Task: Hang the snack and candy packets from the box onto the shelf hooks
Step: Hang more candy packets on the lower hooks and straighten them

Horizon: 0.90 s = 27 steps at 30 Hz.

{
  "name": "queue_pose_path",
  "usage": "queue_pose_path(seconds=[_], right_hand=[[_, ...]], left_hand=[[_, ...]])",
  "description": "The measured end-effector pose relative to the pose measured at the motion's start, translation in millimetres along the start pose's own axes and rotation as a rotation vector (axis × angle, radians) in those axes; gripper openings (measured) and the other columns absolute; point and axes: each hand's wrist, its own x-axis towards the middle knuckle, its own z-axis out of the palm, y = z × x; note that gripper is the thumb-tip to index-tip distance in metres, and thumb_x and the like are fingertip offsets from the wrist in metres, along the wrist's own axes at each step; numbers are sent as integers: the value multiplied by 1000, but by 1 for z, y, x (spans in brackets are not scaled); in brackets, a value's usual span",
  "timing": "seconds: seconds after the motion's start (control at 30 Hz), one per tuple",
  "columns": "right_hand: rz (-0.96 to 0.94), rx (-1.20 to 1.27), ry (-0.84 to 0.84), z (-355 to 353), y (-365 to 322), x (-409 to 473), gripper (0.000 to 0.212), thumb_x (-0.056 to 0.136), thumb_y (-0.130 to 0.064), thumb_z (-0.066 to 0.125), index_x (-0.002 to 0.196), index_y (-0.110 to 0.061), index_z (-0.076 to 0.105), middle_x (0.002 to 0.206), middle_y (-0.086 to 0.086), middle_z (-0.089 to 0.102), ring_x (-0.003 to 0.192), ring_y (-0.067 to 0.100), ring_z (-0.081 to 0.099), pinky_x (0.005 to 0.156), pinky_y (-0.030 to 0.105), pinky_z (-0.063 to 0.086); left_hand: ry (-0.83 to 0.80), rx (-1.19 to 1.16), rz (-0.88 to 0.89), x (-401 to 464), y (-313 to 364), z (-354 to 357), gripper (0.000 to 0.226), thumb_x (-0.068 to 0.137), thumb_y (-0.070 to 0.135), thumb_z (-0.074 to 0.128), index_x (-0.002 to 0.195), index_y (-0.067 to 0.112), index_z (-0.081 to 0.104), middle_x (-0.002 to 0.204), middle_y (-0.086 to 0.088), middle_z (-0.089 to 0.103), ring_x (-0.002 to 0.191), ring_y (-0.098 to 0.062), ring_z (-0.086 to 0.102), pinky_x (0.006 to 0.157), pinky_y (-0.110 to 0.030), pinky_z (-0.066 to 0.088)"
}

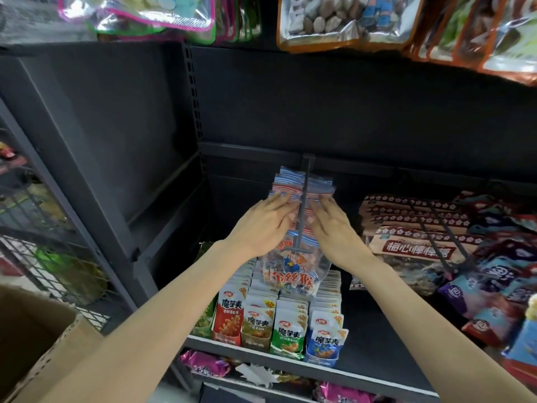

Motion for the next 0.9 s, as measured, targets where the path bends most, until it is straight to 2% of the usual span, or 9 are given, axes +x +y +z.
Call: queue_pose_path(seconds=[0.13,0.33,0.4,0.47,0.5,0.57,0.67,0.77,0.9], right_hand=[[0,-10,-24,3,-2,5,49,104,-19,25,150,-7,14,159,13,1,147,22,-8,113,23,-6],[19,-121,-16,-1,-8,8,51,104,-18,27,151,-9,9,159,10,-9,143,19,-19,112,25,-4],[-18,-152,70,-2,-9,6,48,103,-15,31,150,-8,20,160,11,0,146,20,-12,113,27,4],[-49,-103,236,-3,-11,-1,42,102,-17,36,143,-10,39,156,9,20,147,20,6,113,28,19],[-70,-68,287,-5,-11,-6,39,101,-18,38,138,-10,47,151,8,31,143,20,18,109,27,26],[-133,-12,279,-6,-9,-16,34,99,-18,43,130,-9,55,135,5,48,129,18,36,98,17,29],[-199,-1,171,-3,-3,-26,34,98,-17,47,130,-8,56,127,5,55,122,17,44,92,9,25],[-210,-23,168,-3,-4,-27,35,99,-18,46,132,-11,55,130,3,56,125,16,45,95,14,30],[-218,-133,178,-6,-10,-21,35,100,-18,42,131,-12,56,134,2,55,126,16,45,97,20,36]], left_hand=[[-32,69,-29,5,0,3,46,104,27,18,149,19,21,158,-1,11,146,-15,5,119,-34,9],[-38,108,-57,15,-4,8,46,104,31,19,149,23,23,158,2,10,146,-16,5,119,-38,12],[120,29,4,11,-2,6,43,102,29,27,141,17,41,151,-1,33,141,-19,27,115,-35,23],[260,-73,96,1,-2,3,43,99,33,31,123,11,60,129,-4,58,122,-18,52,105,-32,36],[281,-108,148,-5,-3,1,46,97,34,30,117,9,63,121,-4,63,115,-17,56,102,-31,40],[250,-99,231,-15,-8,0,47,96,35,31,117,8,63,118,-4,65,113,-17,58,100,-33,44],[252,66,329,-22,-12,3,42,93,29,39,117,5,64,117,-8,66,110,-22,62,101,-36,43],[297,165,336,-19,-13,7,38,89,25,42,109,7,69,112,-8,69,104,-22,66,99,-34,41],[249,186,323,-11,-11,8,38,88,21,42,109,5,69,112,-10,69,104,-24,66,94,-42,48]])
